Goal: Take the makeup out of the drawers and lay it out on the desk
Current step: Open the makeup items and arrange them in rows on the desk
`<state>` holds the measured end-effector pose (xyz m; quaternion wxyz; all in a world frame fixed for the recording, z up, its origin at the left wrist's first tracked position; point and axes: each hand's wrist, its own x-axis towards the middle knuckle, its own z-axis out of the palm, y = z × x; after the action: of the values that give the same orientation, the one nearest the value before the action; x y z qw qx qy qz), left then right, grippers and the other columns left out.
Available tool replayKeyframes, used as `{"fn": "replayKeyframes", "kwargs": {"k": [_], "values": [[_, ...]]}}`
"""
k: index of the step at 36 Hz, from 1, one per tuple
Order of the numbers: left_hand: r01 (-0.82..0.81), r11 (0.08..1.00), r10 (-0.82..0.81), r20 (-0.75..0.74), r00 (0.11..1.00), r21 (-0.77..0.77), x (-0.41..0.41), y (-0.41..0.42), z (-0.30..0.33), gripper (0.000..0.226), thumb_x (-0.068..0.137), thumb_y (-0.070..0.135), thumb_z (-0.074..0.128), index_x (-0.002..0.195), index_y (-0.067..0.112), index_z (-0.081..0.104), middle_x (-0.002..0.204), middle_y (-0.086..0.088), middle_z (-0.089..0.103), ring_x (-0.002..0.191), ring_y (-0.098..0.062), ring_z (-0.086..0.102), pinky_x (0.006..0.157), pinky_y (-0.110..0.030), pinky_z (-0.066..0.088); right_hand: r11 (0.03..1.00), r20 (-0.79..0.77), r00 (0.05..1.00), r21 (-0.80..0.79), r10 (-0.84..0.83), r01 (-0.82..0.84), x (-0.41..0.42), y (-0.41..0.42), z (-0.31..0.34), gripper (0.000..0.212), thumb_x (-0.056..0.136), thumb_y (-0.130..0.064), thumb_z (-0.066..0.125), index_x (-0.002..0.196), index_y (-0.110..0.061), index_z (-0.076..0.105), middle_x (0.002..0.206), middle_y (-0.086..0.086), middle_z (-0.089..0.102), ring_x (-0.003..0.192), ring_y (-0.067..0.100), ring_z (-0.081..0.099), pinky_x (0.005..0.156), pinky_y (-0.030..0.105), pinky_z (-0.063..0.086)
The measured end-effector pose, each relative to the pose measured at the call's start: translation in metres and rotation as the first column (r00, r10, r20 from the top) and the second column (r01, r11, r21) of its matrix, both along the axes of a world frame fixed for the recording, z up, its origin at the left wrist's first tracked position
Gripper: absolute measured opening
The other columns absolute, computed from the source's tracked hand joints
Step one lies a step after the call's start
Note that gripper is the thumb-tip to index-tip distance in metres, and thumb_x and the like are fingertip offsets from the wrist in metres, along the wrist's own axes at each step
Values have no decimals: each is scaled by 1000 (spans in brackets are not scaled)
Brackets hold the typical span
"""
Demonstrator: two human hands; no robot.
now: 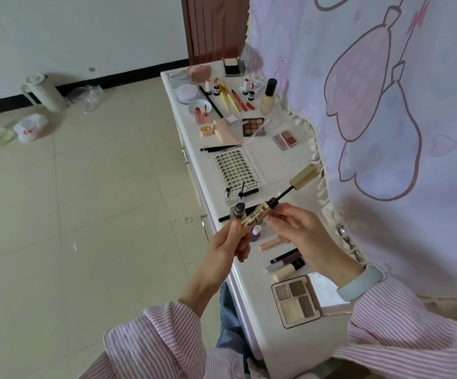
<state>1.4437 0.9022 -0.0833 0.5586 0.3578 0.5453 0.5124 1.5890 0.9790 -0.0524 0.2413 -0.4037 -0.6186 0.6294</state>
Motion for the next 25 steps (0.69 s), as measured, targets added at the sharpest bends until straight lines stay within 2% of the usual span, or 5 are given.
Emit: {"fn": "replayKeyframes", "kwargs": {"k": [7,10,13,17,25], "values": [[-55,998,61,-168,984,40,11,17,0,31,99,35,32,93,19,58,81,1,55,69,-4,50,64,-12,40,984,-50,984,39,-173,175,-1,11,0,14,86,-26,61,90,-13,67,66,1,54,60,14,45,56,21,39],[-269,960,277,-362,890,74,5,26,-8,15,98,22,42,106,20,55,101,0,58,82,-2,55,65,-7,42,928,0,950,217,-311,304,5,26,-1,12,91,-17,56,81,-17,62,67,2,59,56,7,51,58,17,43],[-386,922,352,-511,784,44,-8,28,-27,28,93,20,51,121,18,48,113,0,53,93,-4,53,74,-13,44,854,116,894,369,-434,367,12,50,-16,11,92,-13,54,83,-18,58,77,-4,64,65,-2,59,61,12,45],[-311,944,163,-663,731,-111,-22,28,-58,53,90,19,57,138,12,36,137,-6,39,125,-21,40,104,-36,36,815,257,813,429,-523,389,22,84,-51,19,92,-18,53,107,-8,59,103,10,66,91,22,64,78,42,55],[-63,931,-225,-704,673,-358,-29,30,-106,93,84,43,62,149,15,2,157,0,3,144,-19,1,116,-38,12,835,361,766,371,-532,406,13,120,-100,23,91,-19,53,106,-4,61,106,14,66,95,24,63,82,47,53]]}}
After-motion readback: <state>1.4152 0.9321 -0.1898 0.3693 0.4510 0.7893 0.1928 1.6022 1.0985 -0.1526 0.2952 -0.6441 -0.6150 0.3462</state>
